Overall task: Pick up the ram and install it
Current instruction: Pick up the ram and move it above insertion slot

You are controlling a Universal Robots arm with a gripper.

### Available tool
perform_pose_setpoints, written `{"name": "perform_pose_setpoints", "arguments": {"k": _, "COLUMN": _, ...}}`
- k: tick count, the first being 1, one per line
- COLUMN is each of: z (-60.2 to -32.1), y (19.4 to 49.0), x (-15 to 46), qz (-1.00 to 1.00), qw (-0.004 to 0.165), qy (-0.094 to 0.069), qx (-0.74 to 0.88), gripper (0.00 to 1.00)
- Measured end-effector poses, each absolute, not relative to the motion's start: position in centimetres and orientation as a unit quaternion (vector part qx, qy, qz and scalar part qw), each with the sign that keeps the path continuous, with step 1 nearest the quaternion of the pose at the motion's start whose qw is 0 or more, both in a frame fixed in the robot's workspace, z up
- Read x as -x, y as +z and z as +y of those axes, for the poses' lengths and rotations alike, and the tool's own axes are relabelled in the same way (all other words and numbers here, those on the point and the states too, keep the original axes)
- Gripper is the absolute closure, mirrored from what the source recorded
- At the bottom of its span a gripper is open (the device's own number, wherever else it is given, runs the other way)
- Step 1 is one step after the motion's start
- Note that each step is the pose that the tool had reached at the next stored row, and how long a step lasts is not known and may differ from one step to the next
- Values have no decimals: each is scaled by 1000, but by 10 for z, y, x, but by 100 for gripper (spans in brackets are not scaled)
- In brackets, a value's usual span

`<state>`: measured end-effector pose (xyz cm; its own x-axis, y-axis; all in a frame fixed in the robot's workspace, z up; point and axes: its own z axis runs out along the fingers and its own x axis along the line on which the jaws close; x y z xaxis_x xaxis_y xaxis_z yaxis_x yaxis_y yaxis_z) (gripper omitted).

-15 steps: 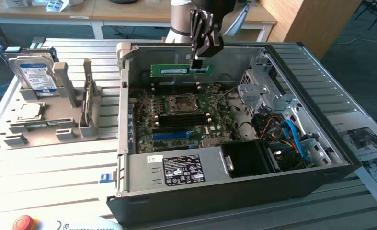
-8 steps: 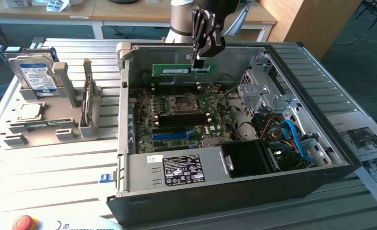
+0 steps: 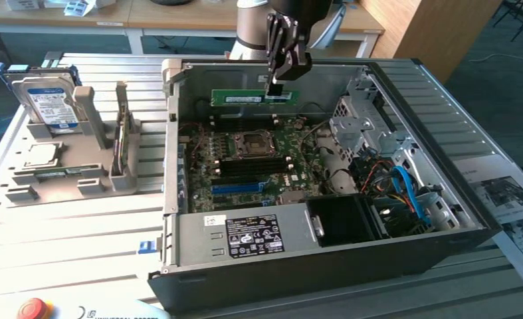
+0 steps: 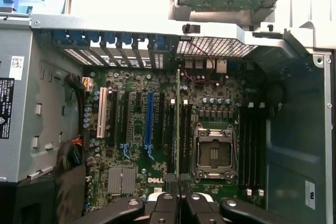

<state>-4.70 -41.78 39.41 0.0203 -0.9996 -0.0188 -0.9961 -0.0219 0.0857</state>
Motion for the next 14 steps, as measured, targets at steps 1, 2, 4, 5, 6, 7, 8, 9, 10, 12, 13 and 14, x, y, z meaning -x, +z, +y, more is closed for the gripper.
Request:
{"name": "perform_pose_setpoints", "arguments": {"k": 1, "z": -418, "y": 393, "x": 47, "qz": -699, "qw": 24, "qy": -37, "qx": -714, "gripper": 88}}
{"name": "perform_pose_setpoints", "arguments": {"k": 2, "z": -418, "y": 392, "x": 47, "qz": -699, "qw": 24, "qy": -37, "qx": -714, "gripper": 88}}
{"name": "perform_pose_setpoints", "arguments": {"k": 4, "z": -418, "y": 389, "x": 47, "qz": -700, "qw": 24, "qy": -37, "qx": -713, "gripper": 88}}
{"name": "perform_pose_setpoints", "arguments": {"k": 5, "z": -418, "y": 388, "x": 47, "qz": -700, "qw": 24, "qy": -36, "qx": -713, "gripper": 88}}
{"name": "perform_pose_setpoints", "arguments": {"k": 6, "z": -418, "y": 386, "x": 47, "qz": -700, "qw": 24, "qy": -36, "qx": -713, "gripper": 88}}
{"name": "perform_pose_setpoints", "arguments": {"k": 7, "z": -418, "y": 385, "x": 47, "qz": -701, "qw": 24, "qy": -36, "qx": -712, "gripper": 88}}
{"name": "perform_pose_setpoints", "arguments": {"k": 8, "z": -418, "y": 383, "x": 47, "qz": -701, "qw": 23, "qy": -36, "qx": -712, "gripper": 88}}
{"name": "perform_pose_setpoints", "arguments": {"k": 9, "z": -418, "y": 382, "x": 47, "qz": -701, "qw": 23, "qy": -36, "qx": -712, "gripper": 88}}
{"name": "perform_pose_setpoints", "arguments": {"k": 10, "z": -418, "y": 380, "x": 47, "qz": -701, "qw": 23, "qy": -36, "qx": -711, "gripper": 88}}
{"name": "perform_pose_setpoints", "arguments": {"k": 12, "z": -418, "y": 380, "x": 47, "qz": -701, "qw": 23, "qy": -36, "qx": -711, "gripper": 88}}
{"name": "perform_pose_setpoints", "arguments": {"k": 13, "z": -418, "y": 380, "x": 47, "qz": -701, "qw": 23, "qy": -36, "qx": -711, "gripper": 88}}
{"name": "perform_pose_setpoints", "arguments": {"k": 14, "z": -418, "y": 380, "x": 47, "qz": -701, "qw": 23, "qy": -36, "qx": -711, "gripper": 88}}
